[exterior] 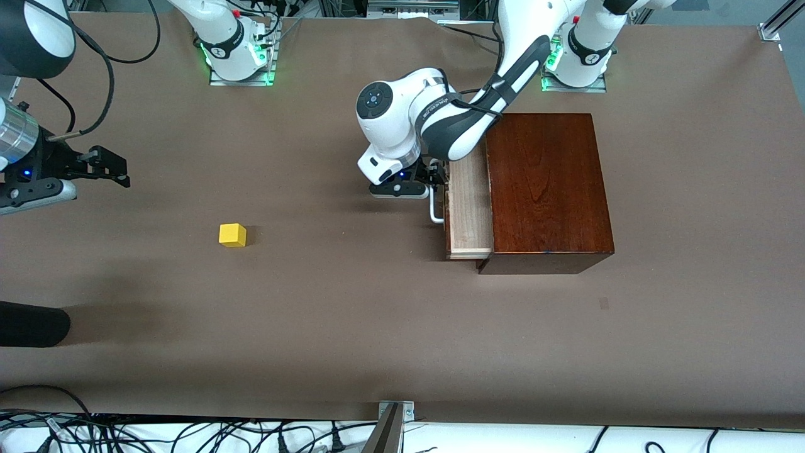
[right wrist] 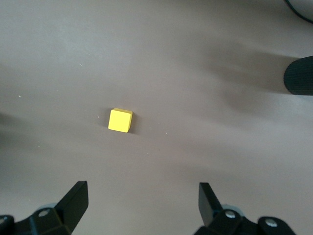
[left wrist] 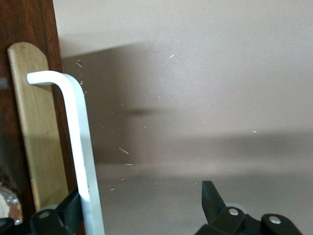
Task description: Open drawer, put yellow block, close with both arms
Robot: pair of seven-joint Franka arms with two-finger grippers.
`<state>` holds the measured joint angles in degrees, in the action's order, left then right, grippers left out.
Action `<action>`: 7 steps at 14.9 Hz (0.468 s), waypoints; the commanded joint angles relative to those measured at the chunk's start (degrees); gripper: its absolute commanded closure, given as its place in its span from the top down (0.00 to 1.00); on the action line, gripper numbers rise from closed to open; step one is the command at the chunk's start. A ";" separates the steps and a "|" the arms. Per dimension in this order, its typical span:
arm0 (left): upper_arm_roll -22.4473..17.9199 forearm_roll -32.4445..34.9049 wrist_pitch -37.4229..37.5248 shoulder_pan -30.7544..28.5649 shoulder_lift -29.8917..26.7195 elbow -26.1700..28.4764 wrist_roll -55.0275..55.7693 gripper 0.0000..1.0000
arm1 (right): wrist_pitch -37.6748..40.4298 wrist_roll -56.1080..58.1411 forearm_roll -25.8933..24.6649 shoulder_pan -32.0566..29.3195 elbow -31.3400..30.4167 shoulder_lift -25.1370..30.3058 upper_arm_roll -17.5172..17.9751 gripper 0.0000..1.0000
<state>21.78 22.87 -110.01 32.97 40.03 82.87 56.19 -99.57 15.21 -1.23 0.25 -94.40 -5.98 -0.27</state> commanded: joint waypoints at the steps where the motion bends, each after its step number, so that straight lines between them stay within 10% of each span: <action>1: 0.28 0.07 0.06 1.14 1.54 -3.60 0.94 1.00 | 0.78 1.22 -0.62 -0.16 1.23 -2.90 0.19 1.00; 7: 0.28 0.07 0.14 1.14 1.28 -3.69 0.94 1.00 | -0.70 -5.97 3.77 0.01 -0.52 -4.39 0.27 1.00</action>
<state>21.79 22.87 -110.01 33.41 40.26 81.68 56.69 -99.58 11.77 0.73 0.27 -94.52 -9.75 -0.18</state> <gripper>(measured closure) 0.000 0.000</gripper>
